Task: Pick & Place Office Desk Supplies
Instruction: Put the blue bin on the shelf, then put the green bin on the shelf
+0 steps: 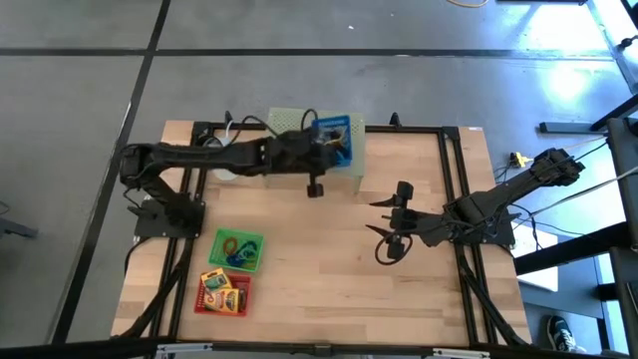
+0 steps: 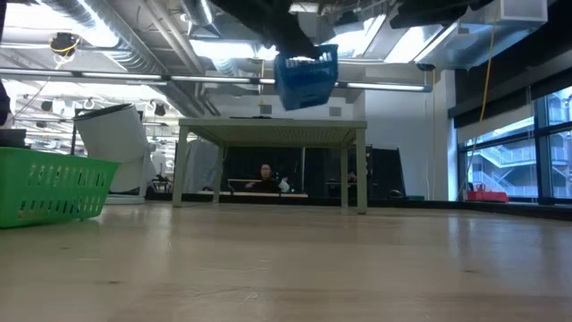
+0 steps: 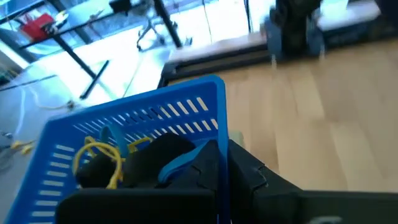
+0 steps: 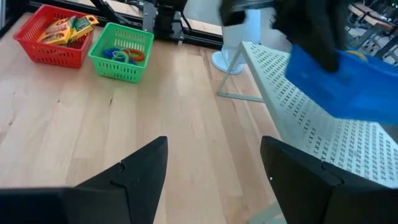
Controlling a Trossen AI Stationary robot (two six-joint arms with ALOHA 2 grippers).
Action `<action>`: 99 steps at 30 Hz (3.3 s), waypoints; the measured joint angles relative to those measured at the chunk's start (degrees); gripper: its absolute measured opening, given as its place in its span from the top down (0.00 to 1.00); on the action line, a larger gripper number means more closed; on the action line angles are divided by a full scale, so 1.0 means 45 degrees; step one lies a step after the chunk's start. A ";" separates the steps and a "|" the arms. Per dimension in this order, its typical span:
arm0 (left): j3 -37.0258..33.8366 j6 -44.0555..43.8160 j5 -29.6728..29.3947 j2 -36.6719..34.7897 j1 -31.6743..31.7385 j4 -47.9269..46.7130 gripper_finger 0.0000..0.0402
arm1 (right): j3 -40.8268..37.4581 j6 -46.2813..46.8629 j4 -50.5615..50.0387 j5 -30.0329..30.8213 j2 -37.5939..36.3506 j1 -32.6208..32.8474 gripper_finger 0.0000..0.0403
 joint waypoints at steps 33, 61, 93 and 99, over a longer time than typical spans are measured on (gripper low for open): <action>0.1498 0.2208 0.0541 0.2698 0.0800 0.0473 0.96 | -0.0005 -0.0006 -0.0284 -0.0107 0.0010 -0.0236 0.36; 0.1495 0.2296 0.0579 0.2831 0.0970 0.1148 0.91 | -0.0005 0.0033 -0.0319 -0.0107 0.0010 -0.0238 0.36; 0.2432 -0.4023 -0.0950 0.0921 -0.3326 -0.4479 0.66 | 0.0005 0.1315 -0.1253 -0.0330 0.0015 -0.0221 0.36; 0.2413 -0.9332 -0.2537 0.0839 -0.5256 -0.7977 0.61 | 0.0005 0.1629 -0.1223 -0.0345 0.0015 -0.0209 0.36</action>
